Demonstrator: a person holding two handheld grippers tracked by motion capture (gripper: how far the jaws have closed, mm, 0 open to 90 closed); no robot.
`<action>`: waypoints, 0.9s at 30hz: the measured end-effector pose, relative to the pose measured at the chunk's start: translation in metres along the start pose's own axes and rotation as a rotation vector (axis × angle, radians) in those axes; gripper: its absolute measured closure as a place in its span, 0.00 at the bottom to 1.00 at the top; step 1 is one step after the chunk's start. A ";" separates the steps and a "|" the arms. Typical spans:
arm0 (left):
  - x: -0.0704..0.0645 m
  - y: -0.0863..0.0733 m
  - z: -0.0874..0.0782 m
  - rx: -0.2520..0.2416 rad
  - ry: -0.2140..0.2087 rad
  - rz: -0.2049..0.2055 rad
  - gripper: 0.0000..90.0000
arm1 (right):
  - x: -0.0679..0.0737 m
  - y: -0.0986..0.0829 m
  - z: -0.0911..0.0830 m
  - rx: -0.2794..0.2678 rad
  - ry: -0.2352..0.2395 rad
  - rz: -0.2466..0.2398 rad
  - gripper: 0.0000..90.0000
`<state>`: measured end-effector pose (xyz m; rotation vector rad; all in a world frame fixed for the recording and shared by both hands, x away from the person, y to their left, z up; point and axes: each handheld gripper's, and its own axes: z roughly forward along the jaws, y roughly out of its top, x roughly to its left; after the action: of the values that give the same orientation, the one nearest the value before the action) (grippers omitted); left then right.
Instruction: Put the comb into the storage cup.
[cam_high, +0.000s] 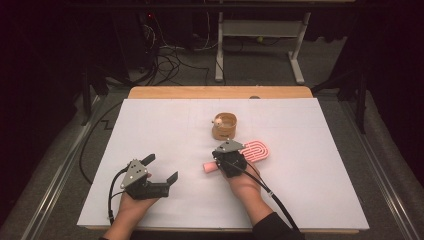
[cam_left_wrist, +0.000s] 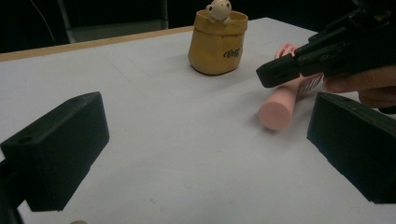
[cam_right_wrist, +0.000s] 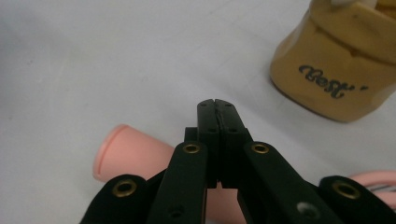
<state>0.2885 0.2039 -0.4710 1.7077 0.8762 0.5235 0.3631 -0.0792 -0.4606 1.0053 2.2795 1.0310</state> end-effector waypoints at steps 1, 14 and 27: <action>0.000 0.000 0.000 -0.001 0.001 0.001 0.00 | -0.001 -0.001 0.000 0.010 -0.007 -0.005 1.00; -0.001 0.001 0.000 -0.011 -0.010 -0.007 0.00 | -0.009 -0.023 -0.023 0.041 0.013 -0.004 1.00; -0.001 0.001 0.000 -0.010 -0.014 -0.005 0.00 | -0.013 -0.035 -0.052 0.067 0.029 -0.063 1.00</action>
<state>0.2880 0.2026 -0.4704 1.6980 0.8658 0.5112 0.3235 -0.1285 -0.4540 0.9449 2.3677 0.9550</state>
